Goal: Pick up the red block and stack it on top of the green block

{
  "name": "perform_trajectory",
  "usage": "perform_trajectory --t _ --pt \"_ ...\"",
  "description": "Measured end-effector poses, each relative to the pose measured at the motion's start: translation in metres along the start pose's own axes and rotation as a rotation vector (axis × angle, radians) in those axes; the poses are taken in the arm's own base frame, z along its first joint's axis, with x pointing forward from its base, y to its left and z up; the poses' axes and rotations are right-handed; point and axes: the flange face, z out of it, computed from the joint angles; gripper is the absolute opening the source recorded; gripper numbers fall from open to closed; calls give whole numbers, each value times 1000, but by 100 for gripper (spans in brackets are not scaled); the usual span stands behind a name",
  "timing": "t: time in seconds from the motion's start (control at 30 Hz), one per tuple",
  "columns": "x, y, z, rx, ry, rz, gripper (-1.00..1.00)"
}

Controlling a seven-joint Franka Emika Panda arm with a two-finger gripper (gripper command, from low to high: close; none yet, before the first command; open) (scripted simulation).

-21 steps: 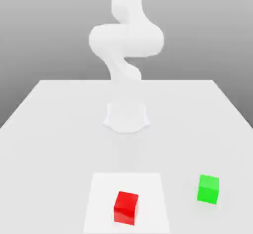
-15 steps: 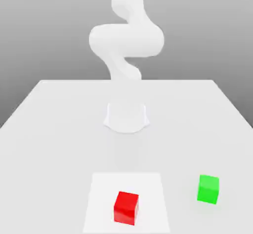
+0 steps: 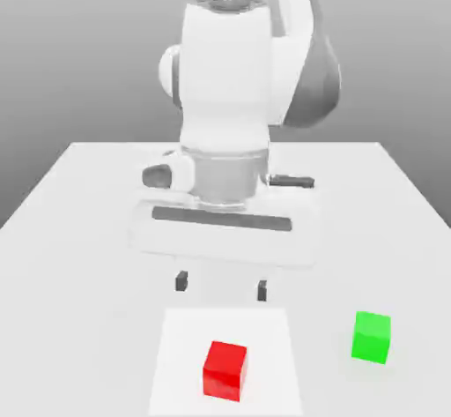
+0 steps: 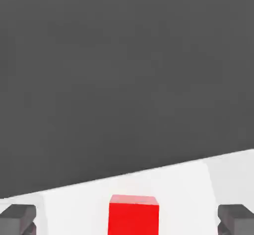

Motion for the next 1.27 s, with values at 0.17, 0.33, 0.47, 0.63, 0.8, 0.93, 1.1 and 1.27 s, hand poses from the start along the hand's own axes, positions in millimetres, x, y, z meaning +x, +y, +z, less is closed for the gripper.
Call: perform_trajectory --t 0.17,0.33,0.47,0.63,0.8,0.93,1.1,1.27 --pt "-12 15 75 -59 -50 22 0" --pt "-15 18 109 -61 -51 22 -100" --pt "-15 19 113 -61 -51 22 -100" --pt "-13 15 68 -61 -51 22 -100" --pt "-91 -20 32 -54 -61 -107 -100" --pt "-207 -42 11 -50 -65 -298 -100" --pt "-238 -41 39 -50 -61 -332 -100" --pt "-240 -39 61 -51 -62 -332 100"
